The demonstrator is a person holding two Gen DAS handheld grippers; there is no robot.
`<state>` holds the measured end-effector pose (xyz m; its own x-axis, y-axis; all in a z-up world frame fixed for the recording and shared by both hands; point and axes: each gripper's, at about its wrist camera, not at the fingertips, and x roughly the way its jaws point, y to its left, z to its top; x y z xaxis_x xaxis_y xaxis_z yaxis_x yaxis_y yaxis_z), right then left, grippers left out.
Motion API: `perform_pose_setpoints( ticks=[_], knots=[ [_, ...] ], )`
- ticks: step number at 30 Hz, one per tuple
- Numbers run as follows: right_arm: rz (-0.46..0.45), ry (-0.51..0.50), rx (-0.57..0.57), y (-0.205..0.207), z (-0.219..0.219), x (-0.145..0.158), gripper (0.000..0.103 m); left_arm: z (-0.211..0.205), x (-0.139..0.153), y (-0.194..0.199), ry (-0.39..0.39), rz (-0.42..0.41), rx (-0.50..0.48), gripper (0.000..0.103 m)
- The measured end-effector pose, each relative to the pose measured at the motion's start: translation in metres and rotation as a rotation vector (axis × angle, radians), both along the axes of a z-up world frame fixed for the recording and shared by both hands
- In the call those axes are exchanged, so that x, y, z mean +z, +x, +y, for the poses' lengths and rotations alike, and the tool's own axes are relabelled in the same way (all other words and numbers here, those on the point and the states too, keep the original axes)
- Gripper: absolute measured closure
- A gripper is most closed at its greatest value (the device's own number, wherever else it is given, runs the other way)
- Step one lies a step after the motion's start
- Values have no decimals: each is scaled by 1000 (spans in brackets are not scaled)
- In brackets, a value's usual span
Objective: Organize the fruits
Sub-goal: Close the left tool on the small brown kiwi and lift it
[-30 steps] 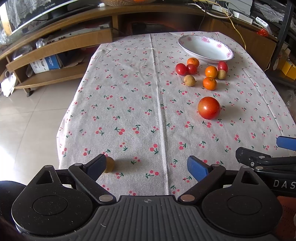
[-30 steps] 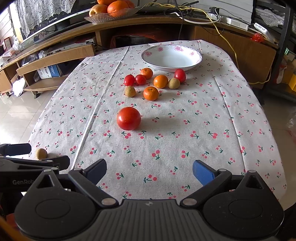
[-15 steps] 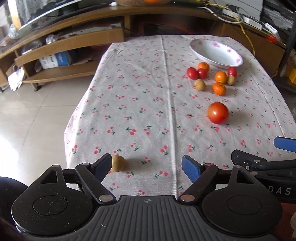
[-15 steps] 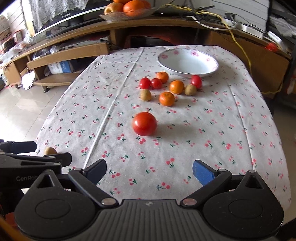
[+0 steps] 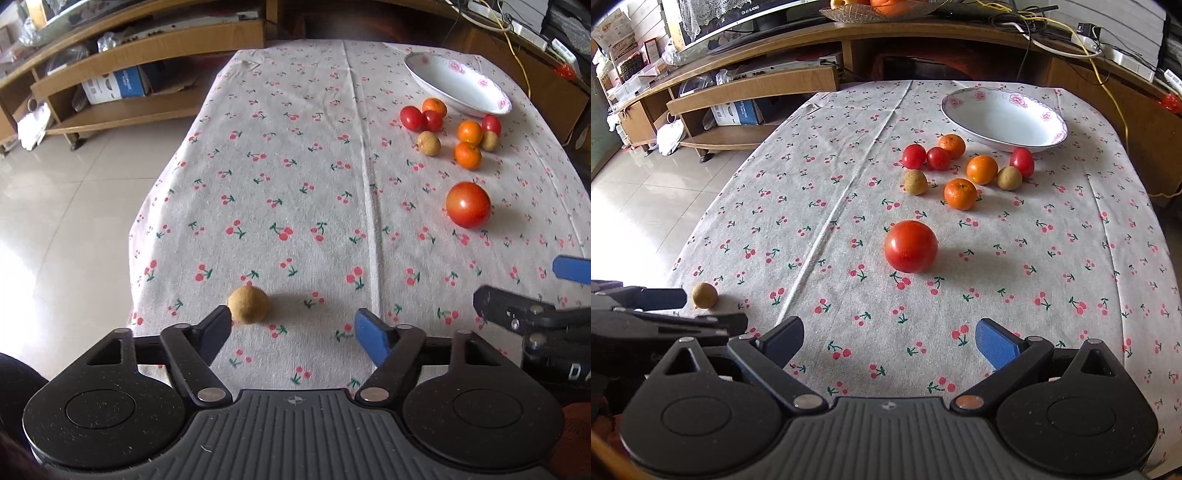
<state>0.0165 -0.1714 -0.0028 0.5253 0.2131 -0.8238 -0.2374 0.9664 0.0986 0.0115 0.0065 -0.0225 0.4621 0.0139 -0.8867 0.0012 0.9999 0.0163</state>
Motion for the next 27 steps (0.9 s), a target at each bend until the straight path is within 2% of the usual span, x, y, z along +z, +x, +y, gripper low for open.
perform_pose_setpoints(
  ticks=[11,13,14,17,21,27],
  knots=[
    [15,6,14,6,1,-2,6,15,-8,8,-18,16,78,32],
    [12,11,17,6,0,-2,6,20,-12,11,-38,41,98,42],
    [12,15,16,6,0,-2,7,20,-15,12,-47,61,97,42],
    [12,18,17,7,-1,-2,7,10,-14,10,-20,50,60,44],
    [20,19,24,7,0,-4,9,4,-14,8,-8,40,39,51],
    [19,24,28,5,0,-4,11,0,-13,6,-19,35,11,70]
  ],
)
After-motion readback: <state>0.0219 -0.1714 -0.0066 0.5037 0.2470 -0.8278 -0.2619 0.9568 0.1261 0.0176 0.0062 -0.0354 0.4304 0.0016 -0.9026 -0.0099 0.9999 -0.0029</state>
